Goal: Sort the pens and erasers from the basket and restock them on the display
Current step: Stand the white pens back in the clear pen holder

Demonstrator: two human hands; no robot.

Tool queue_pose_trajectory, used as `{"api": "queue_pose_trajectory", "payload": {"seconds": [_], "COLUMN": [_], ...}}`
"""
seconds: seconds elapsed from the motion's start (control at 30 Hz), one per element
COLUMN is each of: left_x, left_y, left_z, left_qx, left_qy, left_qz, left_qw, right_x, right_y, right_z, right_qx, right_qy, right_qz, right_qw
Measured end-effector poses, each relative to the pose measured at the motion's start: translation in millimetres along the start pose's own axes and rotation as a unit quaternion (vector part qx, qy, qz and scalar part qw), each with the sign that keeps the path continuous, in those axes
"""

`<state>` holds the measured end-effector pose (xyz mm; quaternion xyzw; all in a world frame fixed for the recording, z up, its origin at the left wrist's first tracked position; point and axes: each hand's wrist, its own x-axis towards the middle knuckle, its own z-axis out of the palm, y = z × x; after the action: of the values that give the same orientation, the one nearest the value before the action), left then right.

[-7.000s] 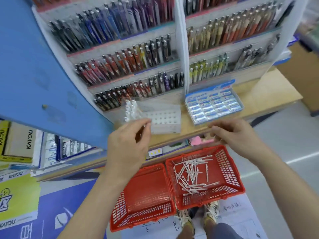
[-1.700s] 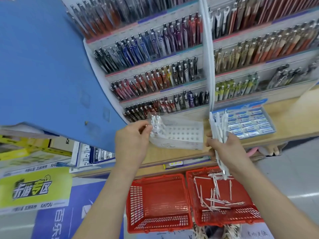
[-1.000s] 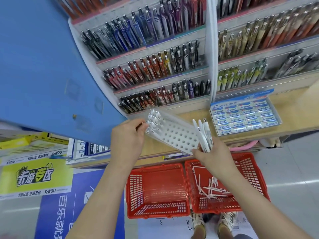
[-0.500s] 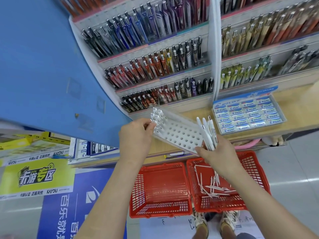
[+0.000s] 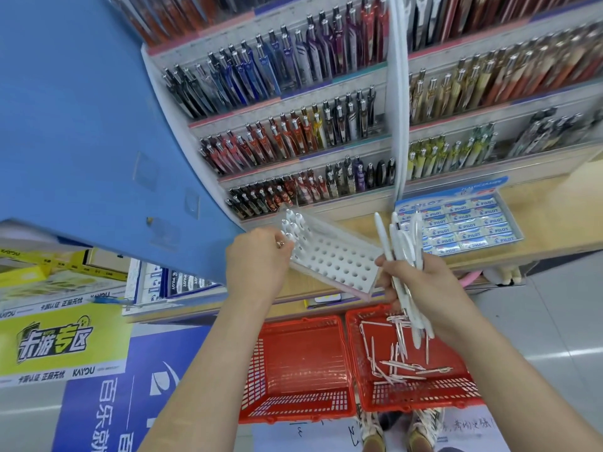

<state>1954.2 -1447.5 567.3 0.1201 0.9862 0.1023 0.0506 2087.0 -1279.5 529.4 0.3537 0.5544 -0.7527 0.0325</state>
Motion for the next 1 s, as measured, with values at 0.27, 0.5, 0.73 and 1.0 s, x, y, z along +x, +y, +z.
{"api": "queue_pose_trajectory", "payload": {"seconds": [0.27, 0.5, 0.73, 1.0], "left_x": [-35, -27, -39, -68], "left_y": [46, 32, 21, 40], "left_z": [-26, -39, -58, -34], "left_qx": [-0.37, -0.624, -0.472, -0.42], "left_qy": [-0.186, -0.121, -0.183, -0.202], "left_qz": [0.029, -0.101, -0.003, 0.005], "left_qw": [0.91, 0.765, 0.863, 0.885], "right_x": [-23, -28, -21, -23], "right_y": [-27, -25, -19, -23], "right_z": [18, 15, 19, 29], "right_qx": [-0.004, 0.075, 0.305, 0.193], "right_qy": [-0.192, -0.221, -0.1, -0.085], "right_qz": [-0.018, 0.011, -0.028, -0.073], "right_qw": [0.981, 0.972, 0.947, 0.975]}}
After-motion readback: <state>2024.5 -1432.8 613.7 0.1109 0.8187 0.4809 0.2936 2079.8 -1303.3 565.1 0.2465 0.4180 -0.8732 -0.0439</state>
